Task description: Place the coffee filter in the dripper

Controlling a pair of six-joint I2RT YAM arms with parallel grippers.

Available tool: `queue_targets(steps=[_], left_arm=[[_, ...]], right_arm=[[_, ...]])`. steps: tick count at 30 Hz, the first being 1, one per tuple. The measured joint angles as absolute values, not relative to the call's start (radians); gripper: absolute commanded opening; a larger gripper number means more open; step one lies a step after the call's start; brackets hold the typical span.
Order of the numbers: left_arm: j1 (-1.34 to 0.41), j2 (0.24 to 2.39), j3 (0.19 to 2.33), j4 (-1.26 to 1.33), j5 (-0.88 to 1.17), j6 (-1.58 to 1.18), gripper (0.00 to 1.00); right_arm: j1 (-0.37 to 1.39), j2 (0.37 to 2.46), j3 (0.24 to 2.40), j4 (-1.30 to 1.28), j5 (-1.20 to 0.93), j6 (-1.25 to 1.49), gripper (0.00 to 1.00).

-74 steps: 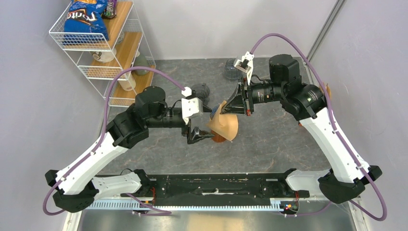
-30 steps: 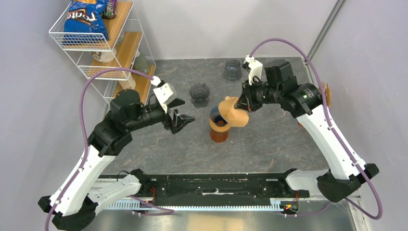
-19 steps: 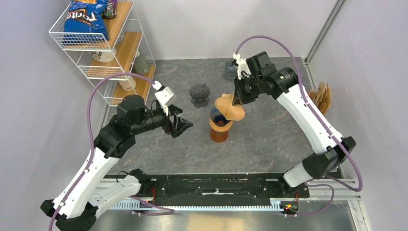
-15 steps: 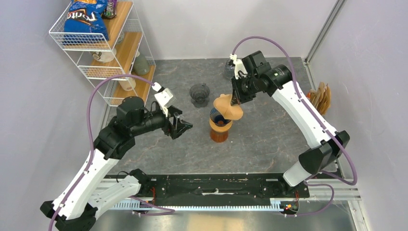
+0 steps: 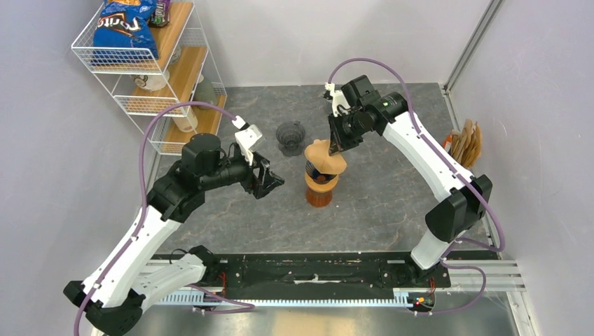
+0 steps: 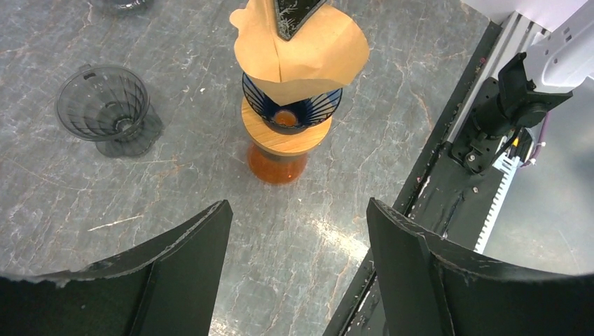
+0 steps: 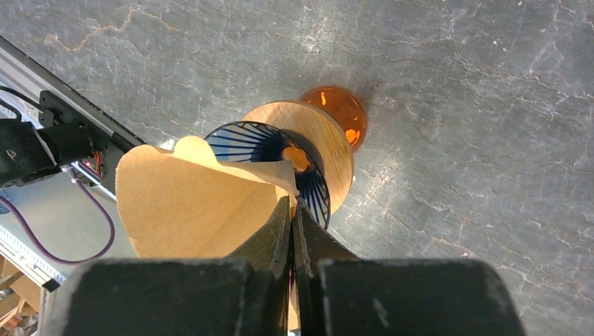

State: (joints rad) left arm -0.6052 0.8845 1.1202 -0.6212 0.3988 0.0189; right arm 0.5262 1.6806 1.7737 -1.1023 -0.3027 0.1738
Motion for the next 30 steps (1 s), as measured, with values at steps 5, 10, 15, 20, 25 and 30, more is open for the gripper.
queue_targets(steps=[5,10,15,20,25,30], left_arm=[[-0.605,0.906,1.122,-0.622,0.403,0.019,0.78],[-0.602,0.947,1.151,-0.621,0.408,-0.018,0.76],[-0.601,1.023,1.193,-0.58,0.457,-0.103,0.69],[-0.55,1.185,1.254,-0.553,0.52,-0.248,0.62],[-0.507,1.327,1.269,-0.529,0.589,-0.354,0.61],[-0.508,1.367,1.269,-0.525,0.605,-0.393,0.61]], right_arm=[[0.526,1.692,1.773,-1.09,-0.321,0.174,0.52],[0.526,1.691,1.776,-1.095,-0.326,0.161,0.63],[0.502,1.652,1.771,-1.106,-0.358,0.123,0.6],[0.402,1.562,1.725,-1.108,-0.449,0.075,0.53],[0.372,1.551,1.656,-1.091,-0.524,0.054,0.48],[0.379,1.551,1.586,-1.057,-0.561,0.054,0.4]])
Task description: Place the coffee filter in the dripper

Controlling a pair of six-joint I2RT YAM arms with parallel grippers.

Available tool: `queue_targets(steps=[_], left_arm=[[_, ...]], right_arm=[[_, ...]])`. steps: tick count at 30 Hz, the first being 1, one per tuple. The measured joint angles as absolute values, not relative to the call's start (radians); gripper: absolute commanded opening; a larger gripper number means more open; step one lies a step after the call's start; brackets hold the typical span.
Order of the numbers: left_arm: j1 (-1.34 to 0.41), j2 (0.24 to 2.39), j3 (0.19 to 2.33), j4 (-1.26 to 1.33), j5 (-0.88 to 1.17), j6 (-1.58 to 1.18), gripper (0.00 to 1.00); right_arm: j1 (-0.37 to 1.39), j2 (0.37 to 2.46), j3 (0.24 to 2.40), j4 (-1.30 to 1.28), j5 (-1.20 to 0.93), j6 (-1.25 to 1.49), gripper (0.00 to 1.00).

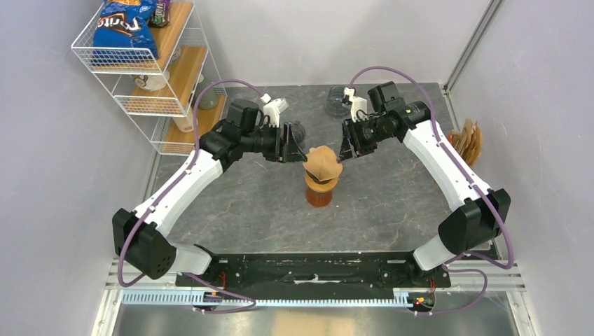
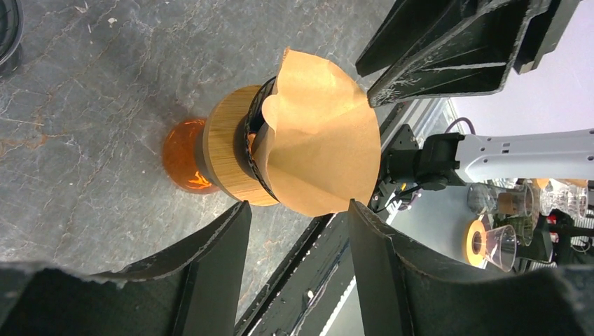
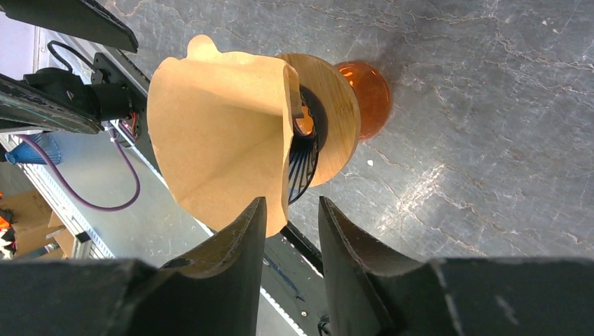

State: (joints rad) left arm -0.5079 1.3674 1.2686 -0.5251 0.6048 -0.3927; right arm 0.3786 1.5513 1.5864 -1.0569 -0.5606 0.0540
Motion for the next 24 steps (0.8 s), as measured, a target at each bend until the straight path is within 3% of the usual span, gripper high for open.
queue_targets(steps=[6,12,24], left_arm=[[-0.508,1.386,1.254,-0.499,0.604,-0.412,0.59],[-0.508,1.44,1.24,-0.485,0.604,-0.424,0.5],[-0.507,1.475,1.237,-0.461,0.606,-0.43,0.47]], right_arm=[[0.378,1.555,1.554,-1.016,-0.572,0.059,0.39],[0.378,1.56,1.547,-0.994,-0.572,0.06,0.35],[0.378,1.597,1.531,-0.979,-0.57,0.072,0.26]])
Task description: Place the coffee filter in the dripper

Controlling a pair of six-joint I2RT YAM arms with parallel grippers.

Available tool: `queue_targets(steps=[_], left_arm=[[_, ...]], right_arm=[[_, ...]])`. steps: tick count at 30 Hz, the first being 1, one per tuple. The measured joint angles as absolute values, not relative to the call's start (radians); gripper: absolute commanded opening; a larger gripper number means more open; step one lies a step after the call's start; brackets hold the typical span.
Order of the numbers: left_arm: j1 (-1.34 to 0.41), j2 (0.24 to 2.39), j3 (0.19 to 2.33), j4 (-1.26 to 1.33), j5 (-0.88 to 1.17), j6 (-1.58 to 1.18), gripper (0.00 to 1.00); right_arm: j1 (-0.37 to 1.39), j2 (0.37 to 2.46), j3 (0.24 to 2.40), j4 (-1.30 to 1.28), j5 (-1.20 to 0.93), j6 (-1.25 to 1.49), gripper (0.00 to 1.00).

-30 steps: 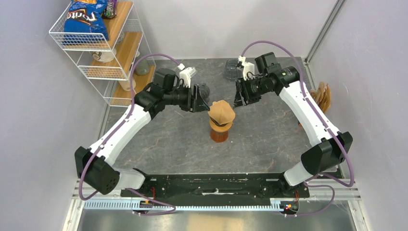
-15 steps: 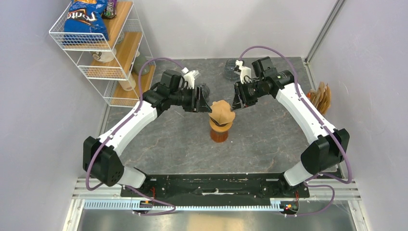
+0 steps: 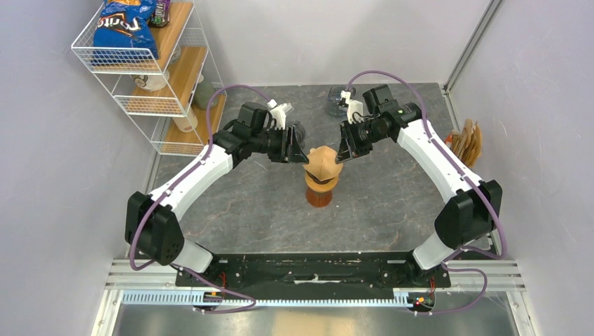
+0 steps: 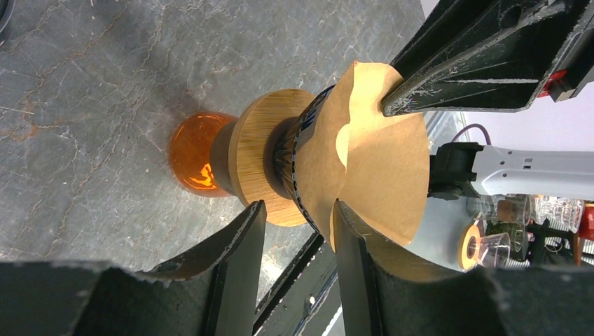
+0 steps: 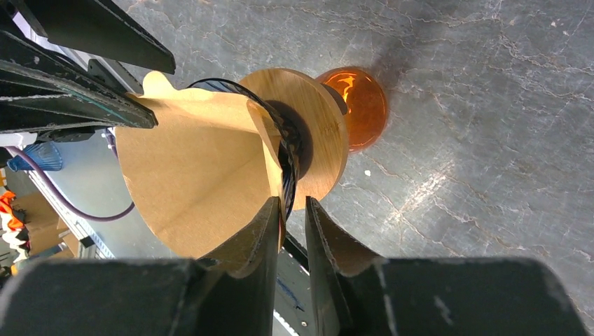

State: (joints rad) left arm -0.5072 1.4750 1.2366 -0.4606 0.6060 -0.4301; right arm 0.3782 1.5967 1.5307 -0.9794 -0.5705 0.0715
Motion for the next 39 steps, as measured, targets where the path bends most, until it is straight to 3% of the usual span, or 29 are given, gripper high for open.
queue_targets(steps=[19,27,31,39], left_arm=[[-0.507,1.477,1.214,-0.455,0.609,-0.43,0.48],[-0.507,1.479,1.214,-0.455,0.611,-0.43,0.64],[-0.506,1.478,1.245,-0.461,0.613,-0.43,0.73],[-0.454,1.38,1.277,-0.425,0.649,-0.439,0.81]], right_arm=[[0.378,1.601,1.496,-0.956,-0.574,0.086,0.27],[0.378,1.601,1.497,-0.955,-0.58,0.086,0.4],[0.378,1.598,1.535,-0.954,-0.589,0.084,0.52],[0.377,1.497,1.597,-0.945,-0.597,0.061,0.7]])
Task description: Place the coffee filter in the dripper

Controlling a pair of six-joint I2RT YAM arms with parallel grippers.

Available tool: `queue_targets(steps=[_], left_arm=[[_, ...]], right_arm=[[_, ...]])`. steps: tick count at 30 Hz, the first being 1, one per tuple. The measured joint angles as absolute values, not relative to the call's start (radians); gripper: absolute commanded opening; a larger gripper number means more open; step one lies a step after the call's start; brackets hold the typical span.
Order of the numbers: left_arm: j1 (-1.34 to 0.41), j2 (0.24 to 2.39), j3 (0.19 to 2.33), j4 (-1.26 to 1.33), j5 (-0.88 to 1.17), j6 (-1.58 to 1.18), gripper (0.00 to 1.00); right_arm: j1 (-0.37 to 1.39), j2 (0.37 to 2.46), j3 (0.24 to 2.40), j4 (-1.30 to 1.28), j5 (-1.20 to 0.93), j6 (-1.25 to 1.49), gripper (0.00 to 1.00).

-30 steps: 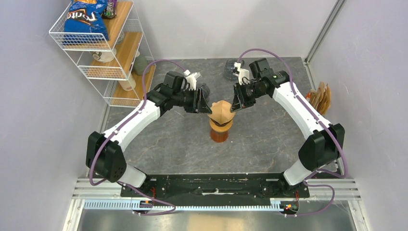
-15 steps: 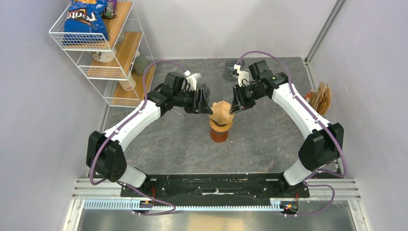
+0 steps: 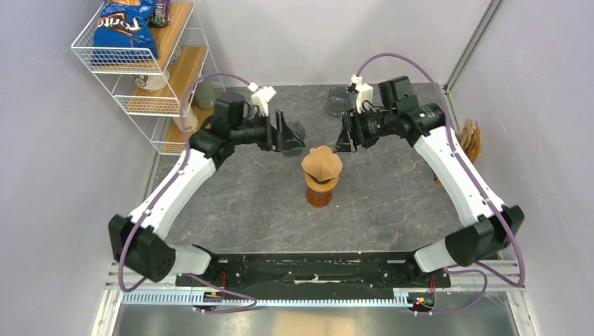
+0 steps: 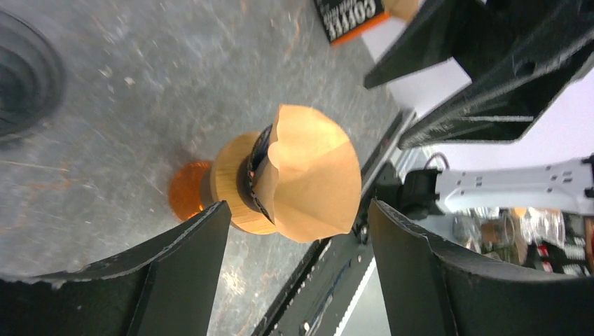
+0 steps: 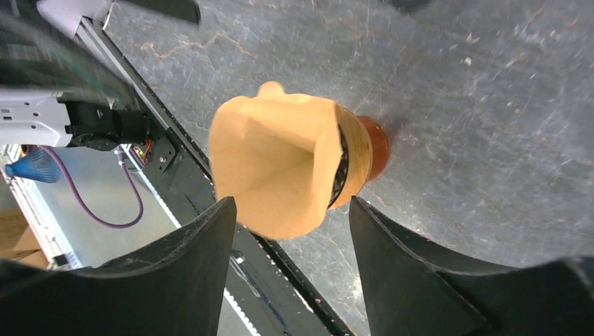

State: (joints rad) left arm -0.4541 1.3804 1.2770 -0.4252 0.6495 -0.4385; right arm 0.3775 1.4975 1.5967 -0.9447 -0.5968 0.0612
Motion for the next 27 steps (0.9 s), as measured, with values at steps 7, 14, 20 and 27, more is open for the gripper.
queue_targets(steps=[7,14,20,27], left_arm=[[-0.262,1.191,1.265,-0.395,0.677,-0.467,0.82],[-0.084,1.129,1.231,-0.443,0.7,-0.486,0.82],[0.012,1.129,1.253,-0.552,0.699,-0.484,0.82],[0.319,1.146,1.387,-0.672,0.746,-0.462,0.82]], right_arm=[[0.393,1.319,1.637,-0.972,-0.607,-0.064,0.91],[0.739,1.312,1.775,-1.046,-0.559,-0.349,0.92],[1.134,1.443,1.813,-1.181,-0.369,-0.706,0.85],[1.361,1.795,1.901,-1.319,-0.068,-0.937,0.79]])
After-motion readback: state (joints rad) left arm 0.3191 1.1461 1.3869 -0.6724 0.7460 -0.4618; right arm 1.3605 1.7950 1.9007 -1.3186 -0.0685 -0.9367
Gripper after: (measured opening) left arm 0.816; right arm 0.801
